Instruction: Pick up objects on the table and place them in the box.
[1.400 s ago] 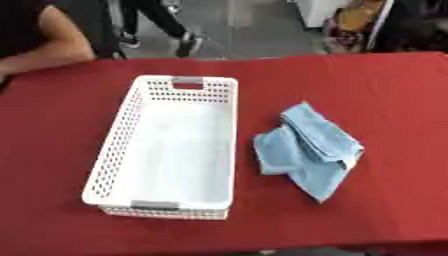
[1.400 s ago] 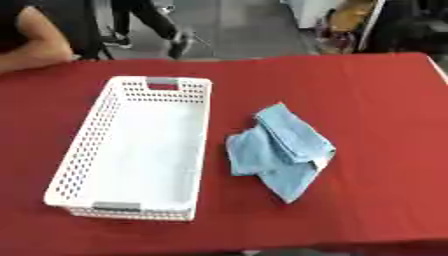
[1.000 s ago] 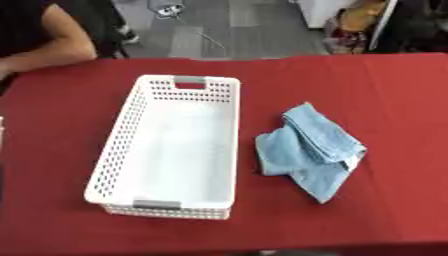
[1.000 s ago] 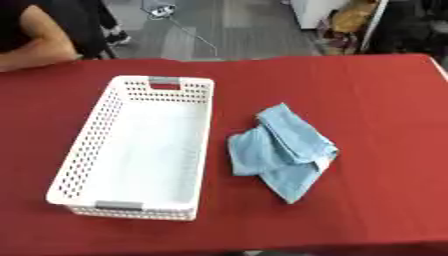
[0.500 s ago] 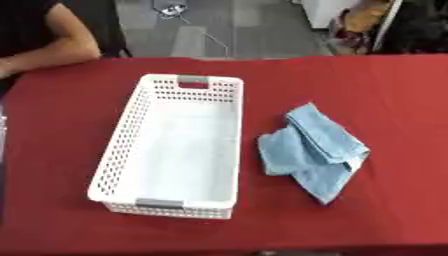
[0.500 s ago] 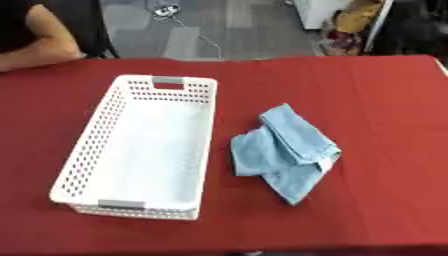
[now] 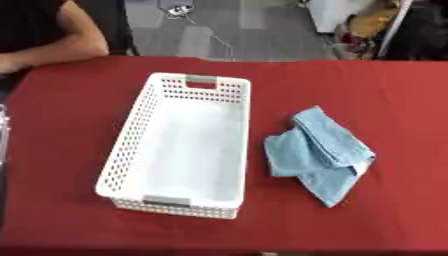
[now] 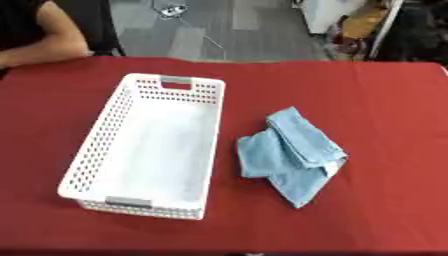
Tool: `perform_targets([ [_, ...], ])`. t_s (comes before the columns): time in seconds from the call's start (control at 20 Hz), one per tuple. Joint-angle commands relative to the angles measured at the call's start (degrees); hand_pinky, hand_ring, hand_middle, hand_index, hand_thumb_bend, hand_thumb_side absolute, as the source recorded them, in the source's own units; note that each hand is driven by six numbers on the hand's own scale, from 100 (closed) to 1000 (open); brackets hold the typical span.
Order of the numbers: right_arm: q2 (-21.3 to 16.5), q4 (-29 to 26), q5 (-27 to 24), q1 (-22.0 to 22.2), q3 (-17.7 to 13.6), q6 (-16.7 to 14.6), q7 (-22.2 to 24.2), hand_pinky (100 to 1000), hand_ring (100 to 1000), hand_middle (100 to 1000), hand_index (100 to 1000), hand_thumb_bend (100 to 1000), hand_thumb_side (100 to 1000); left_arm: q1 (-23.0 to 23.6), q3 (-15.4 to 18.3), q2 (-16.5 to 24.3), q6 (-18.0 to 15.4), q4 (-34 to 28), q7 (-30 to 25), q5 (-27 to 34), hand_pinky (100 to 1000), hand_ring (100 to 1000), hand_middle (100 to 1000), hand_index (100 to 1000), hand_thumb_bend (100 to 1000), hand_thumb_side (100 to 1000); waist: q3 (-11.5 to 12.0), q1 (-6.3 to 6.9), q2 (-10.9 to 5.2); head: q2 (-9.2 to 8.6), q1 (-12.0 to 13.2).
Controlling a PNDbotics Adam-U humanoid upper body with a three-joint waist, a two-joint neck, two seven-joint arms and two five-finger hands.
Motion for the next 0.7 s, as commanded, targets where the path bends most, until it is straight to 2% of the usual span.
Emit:
perform_targets([
  [0.05,-2.4,4.4,-0.4,-3.0,1.4,-1.3,2.6,780,874,851,965,100,831,-0.5,-0.1,1.7,-0.3,-1.0,-0.4,0.3,298,305,472,657,177,698,0.2,-0.01,-0.58,-0.05,-3.4],
  [0.15,-1.8,7.7,0.2,-4.7,2.6,-1.8,4.4,780,878,852,967,100,827,-0.6,-0.2,1.7,-0.3,-1.0,-0.6,0.5,299,305,474,659,178,699,0.4,-0.04,-0.57,-0.05,-7.1],
  [0.3,-0.4,12.0,1.0,-6.5,3.4,-2.3,6.6,779,883,853,969,100,814,-0.7,-0.3,1.7,-0.3,-1.0,-0.9,0.8,298,305,474,660,176,699,0.5,-0.04,-0.53,-0.05,-10.4],
  [0.4,0.4,14.3,1.6,-7.4,3.8,-2.6,7.7,778,884,853,969,100,809,-0.7,-0.3,1.7,-0.3,-1.0,-0.9,0.9,298,305,474,660,175,701,0.6,-0.01,-0.5,-0.05,-11.1],
  [0.5,1.0,16.2,2.3,-8.2,4.2,-2.8,8.7,767,884,851,968,100,792,-0.8,-0.4,1.6,-0.3,-1.0,-1.1,1.1,298,305,474,660,174,701,0.7,0.04,-0.47,-0.05,-11.0],
  [0.55,1.2,17.1,2.8,-8.6,4.5,-3.0,9.2,758,883,851,967,100,748,-0.8,-0.5,1.6,-0.3,-1.0,-1.1,1.1,298,305,475,660,173,701,0.7,0.06,-0.47,-0.05,-10.8],
  [0.6,1.5,18.0,3.4,-9.0,4.7,-3.2,9.8,759,883,851,967,100,752,-0.8,-0.5,1.6,-0.4,-1.0,-1.2,1.2,298,305,475,661,174,701,0.7,0.07,-0.47,-0.05,-10.6],
  [0.7,2.2,19.6,4.8,-9.9,5.2,-3.8,10.9,746,866,851,966,139,718,-0.8,-0.6,1.6,-0.4,-1.0,-1.4,1.3,297,305,474,660,171,701,0.8,0.09,-0.48,-0.05,-10.5],
])
